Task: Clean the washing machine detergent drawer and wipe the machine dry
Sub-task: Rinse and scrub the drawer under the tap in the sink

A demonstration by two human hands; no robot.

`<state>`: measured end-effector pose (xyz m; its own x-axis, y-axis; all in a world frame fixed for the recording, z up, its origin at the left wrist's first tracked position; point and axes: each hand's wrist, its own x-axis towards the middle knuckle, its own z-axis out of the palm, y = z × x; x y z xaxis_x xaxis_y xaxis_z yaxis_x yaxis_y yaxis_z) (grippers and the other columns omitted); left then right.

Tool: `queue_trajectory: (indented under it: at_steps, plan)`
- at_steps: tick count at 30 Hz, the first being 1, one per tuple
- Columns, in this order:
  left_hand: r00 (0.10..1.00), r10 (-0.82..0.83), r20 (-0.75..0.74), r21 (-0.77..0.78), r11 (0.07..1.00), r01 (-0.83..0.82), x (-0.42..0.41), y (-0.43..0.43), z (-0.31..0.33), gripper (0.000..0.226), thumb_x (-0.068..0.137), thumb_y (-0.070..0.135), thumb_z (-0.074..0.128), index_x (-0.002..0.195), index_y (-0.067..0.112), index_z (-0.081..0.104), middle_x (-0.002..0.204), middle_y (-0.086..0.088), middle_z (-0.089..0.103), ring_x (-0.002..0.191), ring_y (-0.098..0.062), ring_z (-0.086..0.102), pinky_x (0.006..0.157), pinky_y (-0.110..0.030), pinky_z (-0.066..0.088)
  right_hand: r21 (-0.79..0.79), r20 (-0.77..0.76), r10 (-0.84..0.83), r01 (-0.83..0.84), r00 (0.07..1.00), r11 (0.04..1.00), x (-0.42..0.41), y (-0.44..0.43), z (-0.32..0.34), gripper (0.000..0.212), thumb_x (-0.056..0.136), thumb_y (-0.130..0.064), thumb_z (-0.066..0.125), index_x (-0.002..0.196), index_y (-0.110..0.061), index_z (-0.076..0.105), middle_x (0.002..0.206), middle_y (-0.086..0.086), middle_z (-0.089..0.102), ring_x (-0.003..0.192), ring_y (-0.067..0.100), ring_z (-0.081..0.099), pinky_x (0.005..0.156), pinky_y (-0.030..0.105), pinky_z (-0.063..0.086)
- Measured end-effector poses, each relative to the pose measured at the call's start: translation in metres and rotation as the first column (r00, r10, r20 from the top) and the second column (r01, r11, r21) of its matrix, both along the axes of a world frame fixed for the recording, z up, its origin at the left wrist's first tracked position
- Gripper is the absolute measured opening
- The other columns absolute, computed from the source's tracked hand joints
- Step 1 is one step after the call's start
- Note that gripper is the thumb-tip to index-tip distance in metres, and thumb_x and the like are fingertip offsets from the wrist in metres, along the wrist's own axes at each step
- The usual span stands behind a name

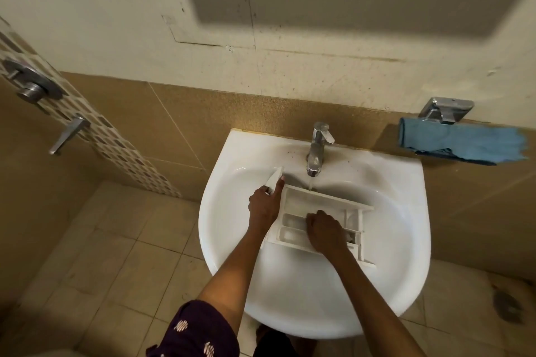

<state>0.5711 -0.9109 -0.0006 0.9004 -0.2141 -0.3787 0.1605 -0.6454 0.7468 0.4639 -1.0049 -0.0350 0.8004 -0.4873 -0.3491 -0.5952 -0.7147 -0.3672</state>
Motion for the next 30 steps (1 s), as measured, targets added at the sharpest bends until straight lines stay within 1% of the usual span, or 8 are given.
queue_trajectory:
  at_steps: [3,7,13,18,21,24,26,30]
  plan:
    - [1.000,-0.004,0.003,0.021,1.000,0.004,-0.001,-0.001,0.000,0.045,0.091,0.055,0.045,0.060,0.023,0.037,0.063,0.009,0.040,0.080,-0.019,0.045,0.077,-0.027,0.034,0.126,0.136,-0.002,-0.016,0.991,0.992,-0.007,0.001,0.001,0.036,0.102,-0.023,0.028,0.111,-0.006,0.059,0.111,0.012,0.063,0.102,0.031,0.059,0.084,0.034,0.042]
    - [0.999,0.006,0.037,0.017,1.000,-0.006,0.000,0.000,-0.002,0.056,0.089,0.058,0.044,0.071,0.005,0.052,0.062,-0.001,0.048,0.074,-0.024,0.050,0.070,-0.028,0.034,0.020,-0.083,-0.223,0.226,0.971,0.974,-0.011,-0.022,0.001,0.045,0.101,-0.033,0.026,0.107,-0.003,0.060,0.112,0.015,0.064,0.107,0.031,0.059,0.085,0.033,0.045]
    - [1.000,0.003,0.019,0.013,1.000,-0.004,-0.001,-0.001,-0.003,0.053,0.089,0.058,0.045,0.074,0.008,0.052,0.063,0.002,0.047,0.074,-0.021,0.050,0.070,-0.027,0.035,0.255,0.121,0.021,-0.052,0.992,0.966,0.011,0.006,0.009,0.032,0.101,-0.027,0.034,0.099,-0.004,0.056,0.108,0.017,0.063,0.104,0.032,0.058,0.084,0.032,0.041]
    - [1.000,-0.005,0.015,0.022,1.000,0.005,-0.001,0.000,0.003,0.044,0.091,0.055,0.044,0.060,0.024,0.037,0.063,0.010,0.040,0.077,-0.018,0.045,0.075,-0.026,0.033,0.018,-0.104,-0.201,0.204,0.974,0.979,-0.011,-0.026,0.004,0.042,0.101,-0.032,0.030,0.112,-0.002,0.057,0.118,0.016,0.061,0.113,0.032,0.056,0.088,0.035,0.045]
    - [1.000,-0.013,0.020,0.034,0.999,0.012,-0.001,0.000,0.001,0.045,0.090,0.056,0.044,0.060,0.024,0.036,0.062,0.009,0.040,0.071,-0.018,0.045,0.073,-0.027,0.033,0.254,-0.065,-0.311,0.317,0.948,0.914,0.002,-0.034,0.011,0.035,0.100,-0.023,0.037,0.110,0.000,0.061,0.112,0.016,0.064,0.109,0.033,0.057,0.083,0.031,0.044]
    - [0.999,-0.018,0.027,0.042,0.999,0.017,0.000,-0.001,-0.002,0.047,0.090,0.057,0.043,0.065,0.017,0.044,0.062,0.007,0.042,0.061,-0.011,0.042,0.072,-0.026,0.033,0.911,-0.035,-0.787,0.344,0.615,0.228,0.026,-0.038,0.024,0.029,0.097,-0.005,0.037,0.089,0.003,0.064,0.071,0.005,0.069,0.075,0.021,0.063,0.069,0.022,0.051]
    - [0.999,-0.019,0.035,0.047,0.999,0.017,0.000,0.000,-0.002,0.052,0.090,0.057,0.043,0.075,0.009,0.053,0.062,0.004,0.045,0.060,-0.012,0.043,0.070,-0.026,0.033,0.961,-0.273,-0.862,0.158,0.427,-0.226,0.038,-0.042,0.032,0.028,0.098,0.001,0.034,0.084,0.007,0.057,0.070,0.012,0.066,0.075,0.021,0.061,0.086,0.032,0.051]
    - [0.999,-0.025,0.038,0.048,0.999,0.023,0.001,0.000,-0.004,0.050,0.090,0.058,0.042,0.072,0.012,0.051,0.064,0.004,0.047,0.061,-0.011,0.043,0.071,-0.029,0.036,0.901,-0.402,-0.787,0.046,0.469,-0.432,0.050,-0.044,0.040,0.021,0.096,0.004,0.036,0.090,0.011,0.054,0.063,0.019,0.069,0.084,0.027,0.060,0.094,0.038,0.048]
